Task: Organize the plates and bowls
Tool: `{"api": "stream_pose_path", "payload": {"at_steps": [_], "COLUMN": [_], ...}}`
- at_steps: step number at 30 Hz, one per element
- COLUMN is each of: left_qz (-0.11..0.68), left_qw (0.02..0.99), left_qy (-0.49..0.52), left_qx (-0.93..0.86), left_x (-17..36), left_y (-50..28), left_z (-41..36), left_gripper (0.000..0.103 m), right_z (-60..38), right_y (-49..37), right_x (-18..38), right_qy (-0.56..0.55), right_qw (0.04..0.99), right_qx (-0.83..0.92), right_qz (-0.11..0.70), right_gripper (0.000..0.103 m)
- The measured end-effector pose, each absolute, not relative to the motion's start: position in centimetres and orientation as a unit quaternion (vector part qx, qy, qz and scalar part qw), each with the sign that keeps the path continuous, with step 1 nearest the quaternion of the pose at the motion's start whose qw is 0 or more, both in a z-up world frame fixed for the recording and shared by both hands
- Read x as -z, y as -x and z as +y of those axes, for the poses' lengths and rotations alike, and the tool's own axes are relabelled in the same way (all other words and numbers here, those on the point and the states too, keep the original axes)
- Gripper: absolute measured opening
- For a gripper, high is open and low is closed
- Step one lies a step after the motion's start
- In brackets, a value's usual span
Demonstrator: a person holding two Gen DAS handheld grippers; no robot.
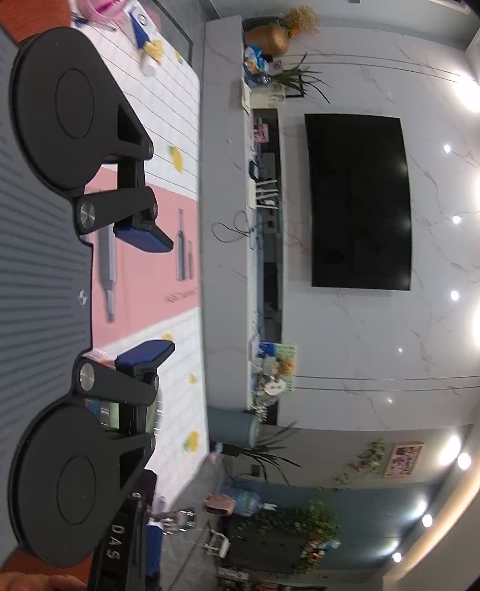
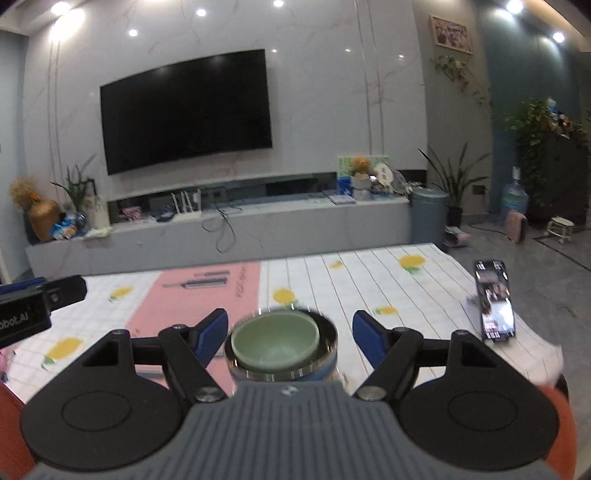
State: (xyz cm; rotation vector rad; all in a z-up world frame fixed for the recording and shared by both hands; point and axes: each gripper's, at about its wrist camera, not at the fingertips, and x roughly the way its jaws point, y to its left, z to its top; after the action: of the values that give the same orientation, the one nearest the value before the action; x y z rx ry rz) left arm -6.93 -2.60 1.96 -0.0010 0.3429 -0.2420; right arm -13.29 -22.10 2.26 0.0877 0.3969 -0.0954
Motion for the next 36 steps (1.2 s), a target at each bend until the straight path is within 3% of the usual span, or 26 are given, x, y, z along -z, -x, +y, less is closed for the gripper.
{"api": "stream_pose_path", "payload": {"at_steps": [2, 4, 9, 18, 36], "left_qz": [0.182, 0.204, 0.255, 0.301, 0.314], "left_qw": [0.977, 0.972, 0.959, 0.949, 0.945], "left_qy": [-0.006, -0.009, -0.018, -0.012, -0.026], "left_qx": [0.112, 0.113, 0.124, 0.088, 0.084], "left_x": [-1.1, 0.0, 2.6, 5.6, 6.6], "left_y": [7.5, 7.7, 7.8, 7.7, 7.4], "left_z": [-2.4, -2.7, -2.9, -2.0, -2.6], "left_gripper": [0.071, 0.073, 0.074, 0.085, 0.085], "right_z": [-21.5, -21.0, -20.2, -19.8, -19.5], "right_y": [14.2, 14.9, 15.7, 14.6, 12.7], "right_x": [-1.7, -1.1, 0.3, 3.0, 4.8], "right_qy": [-0.034, -0.019, 0.002, 0.015, 0.010], "right_qw": [0.978, 0.980, 0.979, 0.970, 0.957], "right_qx": [0.051, 0.053, 0.052, 0.056, 0.044], "right_qz": [0.198, 0.193, 0.198, 0.235, 0.288], "right_gripper": [0.077, 0.086, 0.089, 0.089, 0.089]}}
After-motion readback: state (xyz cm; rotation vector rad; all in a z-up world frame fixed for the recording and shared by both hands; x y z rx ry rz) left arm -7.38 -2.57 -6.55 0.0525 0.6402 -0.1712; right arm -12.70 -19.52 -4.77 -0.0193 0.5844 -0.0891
